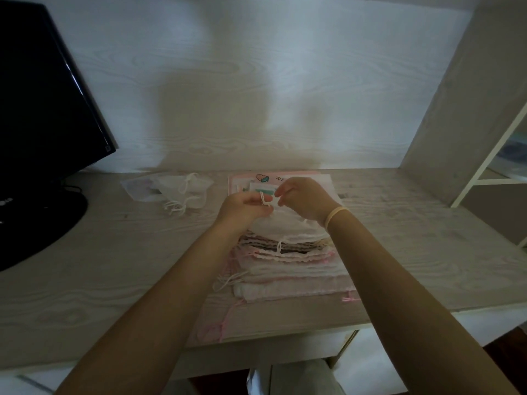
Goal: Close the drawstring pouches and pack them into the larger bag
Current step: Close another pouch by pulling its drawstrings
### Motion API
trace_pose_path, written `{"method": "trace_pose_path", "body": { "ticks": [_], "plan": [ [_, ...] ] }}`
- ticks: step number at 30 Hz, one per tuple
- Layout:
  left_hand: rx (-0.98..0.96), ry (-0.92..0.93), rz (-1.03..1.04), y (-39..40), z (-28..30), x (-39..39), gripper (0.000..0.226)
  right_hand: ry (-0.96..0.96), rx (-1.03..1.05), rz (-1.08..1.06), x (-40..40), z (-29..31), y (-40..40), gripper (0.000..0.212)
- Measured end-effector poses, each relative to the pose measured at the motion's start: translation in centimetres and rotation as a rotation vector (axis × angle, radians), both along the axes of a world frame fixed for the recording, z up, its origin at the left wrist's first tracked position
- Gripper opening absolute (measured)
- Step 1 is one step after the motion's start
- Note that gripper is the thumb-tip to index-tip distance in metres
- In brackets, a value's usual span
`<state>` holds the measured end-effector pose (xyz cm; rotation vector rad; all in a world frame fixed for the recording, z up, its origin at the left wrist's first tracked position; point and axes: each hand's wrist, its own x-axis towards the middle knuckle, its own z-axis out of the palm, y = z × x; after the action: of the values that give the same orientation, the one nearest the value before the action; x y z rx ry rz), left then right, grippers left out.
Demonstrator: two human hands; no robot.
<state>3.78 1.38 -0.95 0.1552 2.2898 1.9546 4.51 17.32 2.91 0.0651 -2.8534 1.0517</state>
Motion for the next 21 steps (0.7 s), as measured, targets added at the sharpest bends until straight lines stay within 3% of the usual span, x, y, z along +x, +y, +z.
{"method": "trace_pose_path", "body": {
  "ticks": [3, 7, 12, 21],
  "plan": [
    [-0.049, 0.111, 0.014, 0.2, 0.0, 0.0, 0.024, -0.126, -0.253, 0.033, -0.2, -0.7, -0.6, 0.021],
    [-0.131, 0.258, 0.090, 0.5, -0.6, -0.1, 0.017, -0.168, -0.406, 0.047, -0.7, -2.2, -0.2, 0.017],
    [-0.175, 0.331, 0.169, 1.0, -1.3, 0.0, 0.014, -0.153, -0.459, 0.054, -0.9, -2.9, 0.3, 0.014],
    [-0.127, 0.289, 0.174, 1.5, -1.3, 0.0, 0.016, -0.304, -0.567, 0.126, -0.8, -3.2, 1.0, 0.022]
  ]
}}
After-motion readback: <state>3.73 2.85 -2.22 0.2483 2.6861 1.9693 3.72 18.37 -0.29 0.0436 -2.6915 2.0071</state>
